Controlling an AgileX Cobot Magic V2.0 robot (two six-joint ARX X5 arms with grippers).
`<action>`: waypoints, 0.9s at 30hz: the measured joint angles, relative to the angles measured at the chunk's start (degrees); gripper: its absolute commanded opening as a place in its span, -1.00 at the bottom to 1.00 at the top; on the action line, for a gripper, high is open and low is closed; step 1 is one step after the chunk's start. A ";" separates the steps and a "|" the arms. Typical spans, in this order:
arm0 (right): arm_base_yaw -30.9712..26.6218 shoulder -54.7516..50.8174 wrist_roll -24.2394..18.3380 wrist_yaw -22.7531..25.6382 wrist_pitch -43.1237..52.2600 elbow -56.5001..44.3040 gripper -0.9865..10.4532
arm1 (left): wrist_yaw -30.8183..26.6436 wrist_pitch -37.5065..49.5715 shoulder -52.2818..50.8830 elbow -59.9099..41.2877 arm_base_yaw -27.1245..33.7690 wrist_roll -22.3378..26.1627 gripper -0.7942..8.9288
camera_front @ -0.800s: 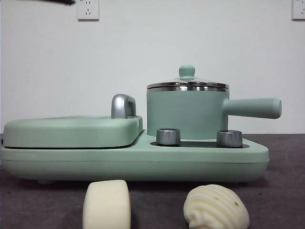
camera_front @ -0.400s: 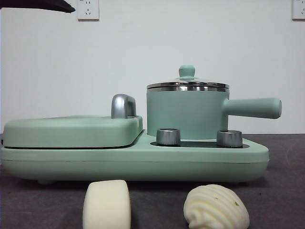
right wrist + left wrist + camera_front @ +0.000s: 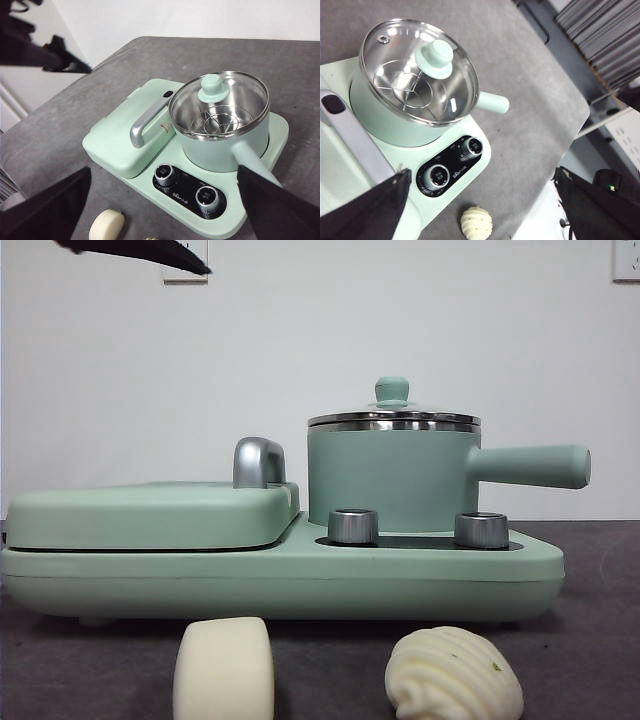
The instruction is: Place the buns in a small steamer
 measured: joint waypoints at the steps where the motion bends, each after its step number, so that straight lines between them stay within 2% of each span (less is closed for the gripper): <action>1: 0.00 0.00 0.00 0.00 0.00 0.00 -0.01 | -0.04 -1.77 2.19 2.54 -0.26 0.55 0.13; 10: 0.00 0.00 0.00 0.02 0.00 0.00 -0.01 | -6.60 -14.64 22.23 25.27 -4.04 4.31 0.13; 15: 0.00 0.00 0.00 0.02 0.02 0.00 -0.01 | -13.46 -21.38 33.16 38.25 -6.58 5.05 0.13; 21: 0.00 0.00 0.00 0.00 0.00 0.00 -0.01 | -19.34 -22.25 43.50 51.43 -9.29 5.42 0.12; 27: 0.00 0.00 0.00 0.02 0.00 0.00 -0.01 | -23.78 -22.67 47.30 54.14 -12.59 8.96 0.12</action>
